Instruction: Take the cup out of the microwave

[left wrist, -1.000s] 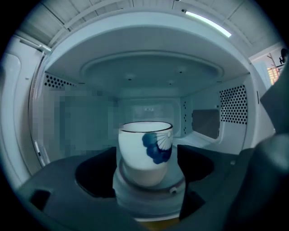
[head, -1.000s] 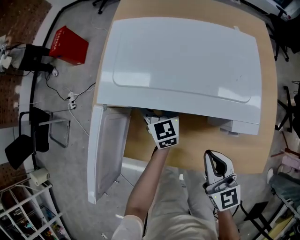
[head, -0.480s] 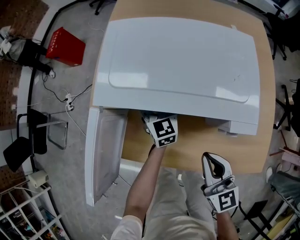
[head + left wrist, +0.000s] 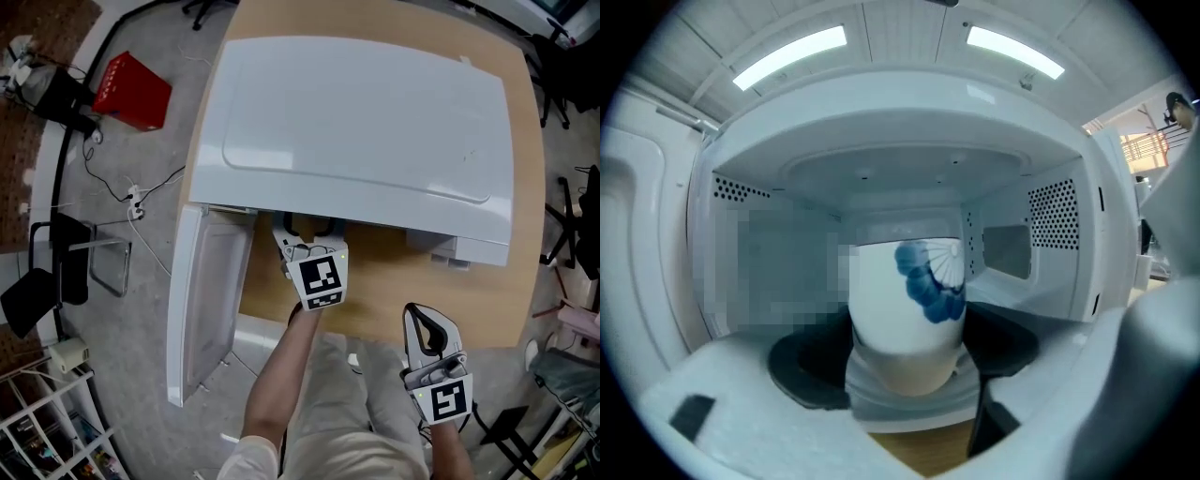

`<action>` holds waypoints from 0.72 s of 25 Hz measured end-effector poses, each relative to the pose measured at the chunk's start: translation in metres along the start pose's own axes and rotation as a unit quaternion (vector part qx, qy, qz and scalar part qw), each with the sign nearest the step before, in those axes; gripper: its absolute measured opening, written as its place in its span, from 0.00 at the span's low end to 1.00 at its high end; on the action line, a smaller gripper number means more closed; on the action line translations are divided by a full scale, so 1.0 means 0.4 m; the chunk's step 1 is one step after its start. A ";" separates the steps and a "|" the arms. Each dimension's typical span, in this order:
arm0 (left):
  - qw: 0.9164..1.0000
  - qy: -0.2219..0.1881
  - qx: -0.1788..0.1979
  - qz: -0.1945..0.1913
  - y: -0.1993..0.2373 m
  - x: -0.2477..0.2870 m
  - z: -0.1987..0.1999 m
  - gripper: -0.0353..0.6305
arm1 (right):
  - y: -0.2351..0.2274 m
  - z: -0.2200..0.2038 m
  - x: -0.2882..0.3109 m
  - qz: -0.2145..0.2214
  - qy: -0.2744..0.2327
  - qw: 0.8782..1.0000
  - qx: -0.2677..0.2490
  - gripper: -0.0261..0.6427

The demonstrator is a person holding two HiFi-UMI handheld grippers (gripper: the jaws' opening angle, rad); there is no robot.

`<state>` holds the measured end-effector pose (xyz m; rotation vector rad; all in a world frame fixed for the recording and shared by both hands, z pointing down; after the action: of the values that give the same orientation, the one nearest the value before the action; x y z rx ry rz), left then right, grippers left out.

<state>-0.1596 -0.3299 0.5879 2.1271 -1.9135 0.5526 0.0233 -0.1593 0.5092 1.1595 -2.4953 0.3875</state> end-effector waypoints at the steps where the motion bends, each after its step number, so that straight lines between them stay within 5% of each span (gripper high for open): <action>1: 1.000 -0.002 0.000 -0.001 -0.001 -0.010 0.004 0.61 | 0.003 0.007 -0.002 0.000 -0.005 1.000 -0.002 0.05; 18: 0.999 -0.015 0.019 -0.027 -0.095 -0.296 0.055 0.61 | 0.034 0.052 -0.080 0.013 -0.018 1.000 0.012 0.05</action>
<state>-0.1285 -0.2274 0.5214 2.2147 -1.8704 0.5539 0.0276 -0.1375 0.4753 1.1542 -2.5464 0.4068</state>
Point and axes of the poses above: the fingertips, and each gripper's own axes: x forward along the fingers, y to its left, z out of its top, the point moved 4 cm from there along -x, backward along the fingers, and after that the axes turned 9 degrees about y, right-handed, at the moved point
